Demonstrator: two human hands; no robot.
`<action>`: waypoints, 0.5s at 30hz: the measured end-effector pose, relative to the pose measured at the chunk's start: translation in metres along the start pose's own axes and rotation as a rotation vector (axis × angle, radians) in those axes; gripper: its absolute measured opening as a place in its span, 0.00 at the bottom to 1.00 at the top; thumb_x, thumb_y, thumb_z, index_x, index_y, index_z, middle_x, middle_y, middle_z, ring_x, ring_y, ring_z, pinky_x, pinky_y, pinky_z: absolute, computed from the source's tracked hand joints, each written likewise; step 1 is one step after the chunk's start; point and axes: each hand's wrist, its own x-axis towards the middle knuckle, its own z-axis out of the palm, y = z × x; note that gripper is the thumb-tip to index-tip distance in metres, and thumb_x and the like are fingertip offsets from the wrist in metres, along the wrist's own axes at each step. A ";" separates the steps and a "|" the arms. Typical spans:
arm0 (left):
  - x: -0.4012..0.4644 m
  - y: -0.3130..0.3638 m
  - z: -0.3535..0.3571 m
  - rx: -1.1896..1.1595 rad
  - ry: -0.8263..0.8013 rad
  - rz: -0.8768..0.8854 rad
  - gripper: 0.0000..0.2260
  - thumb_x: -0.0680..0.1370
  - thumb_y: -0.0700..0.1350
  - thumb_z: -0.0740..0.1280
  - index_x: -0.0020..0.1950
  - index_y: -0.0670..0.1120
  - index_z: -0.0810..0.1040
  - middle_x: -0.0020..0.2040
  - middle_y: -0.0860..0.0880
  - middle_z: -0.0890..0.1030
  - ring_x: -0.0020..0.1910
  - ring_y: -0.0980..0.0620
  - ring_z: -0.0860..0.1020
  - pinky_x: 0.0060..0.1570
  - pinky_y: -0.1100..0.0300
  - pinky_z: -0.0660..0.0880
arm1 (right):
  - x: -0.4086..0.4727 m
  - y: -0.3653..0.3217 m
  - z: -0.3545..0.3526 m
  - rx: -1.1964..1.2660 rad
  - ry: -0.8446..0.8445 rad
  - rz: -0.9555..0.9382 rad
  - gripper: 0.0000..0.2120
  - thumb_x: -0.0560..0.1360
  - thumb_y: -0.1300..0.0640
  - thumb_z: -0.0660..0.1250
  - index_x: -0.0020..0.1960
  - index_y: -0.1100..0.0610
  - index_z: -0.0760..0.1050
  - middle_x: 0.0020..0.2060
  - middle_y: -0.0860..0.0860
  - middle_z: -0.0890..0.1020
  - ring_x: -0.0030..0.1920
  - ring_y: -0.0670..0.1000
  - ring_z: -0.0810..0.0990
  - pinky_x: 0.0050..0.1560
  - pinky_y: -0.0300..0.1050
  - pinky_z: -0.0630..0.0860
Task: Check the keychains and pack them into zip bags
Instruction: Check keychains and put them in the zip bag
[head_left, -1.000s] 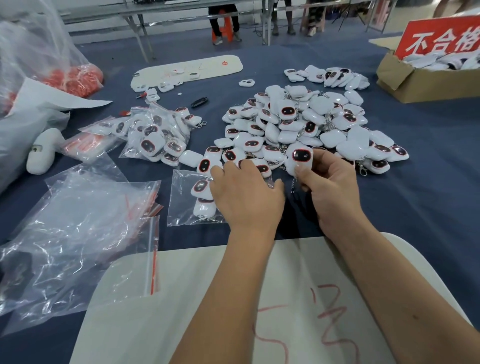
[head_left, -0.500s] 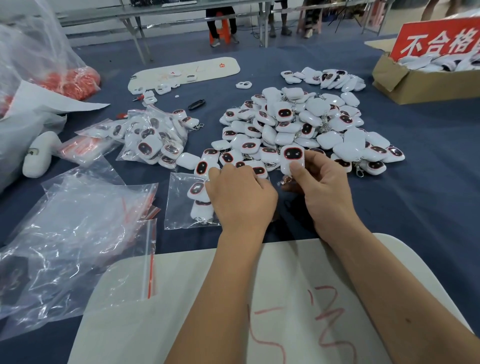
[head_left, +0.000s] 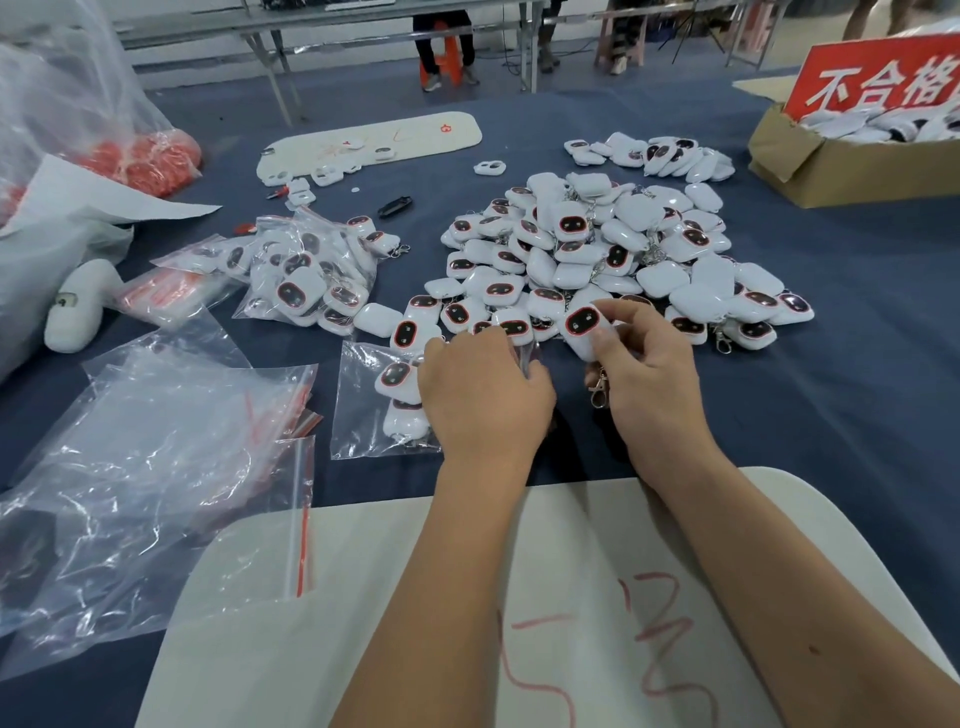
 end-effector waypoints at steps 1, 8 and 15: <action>0.000 -0.001 -0.001 -0.014 -0.002 -0.003 0.10 0.78 0.51 0.64 0.46 0.47 0.80 0.44 0.48 0.82 0.51 0.43 0.74 0.53 0.49 0.72 | 0.000 0.001 -0.001 -0.004 0.000 0.004 0.05 0.84 0.56 0.66 0.59 0.52 0.78 0.40 0.49 0.79 0.31 0.45 0.76 0.29 0.37 0.73; 0.005 -0.001 -0.003 -0.410 0.097 -0.014 0.11 0.79 0.45 0.67 0.38 0.44 0.77 0.36 0.49 0.80 0.40 0.47 0.77 0.47 0.48 0.74 | -0.004 -0.004 -0.001 -0.293 -0.154 -0.146 0.07 0.80 0.59 0.70 0.50 0.48 0.85 0.39 0.43 0.86 0.38 0.44 0.82 0.43 0.42 0.79; -0.001 0.006 -0.008 -0.464 0.169 0.208 0.13 0.74 0.42 0.72 0.32 0.46 0.72 0.33 0.52 0.75 0.36 0.51 0.73 0.39 0.56 0.70 | -0.010 -0.008 0.002 -0.324 -0.180 -0.126 0.05 0.76 0.60 0.75 0.46 0.54 0.79 0.35 0.49 0.84 0.33 0.53 0.81 0.34 0.48 0.79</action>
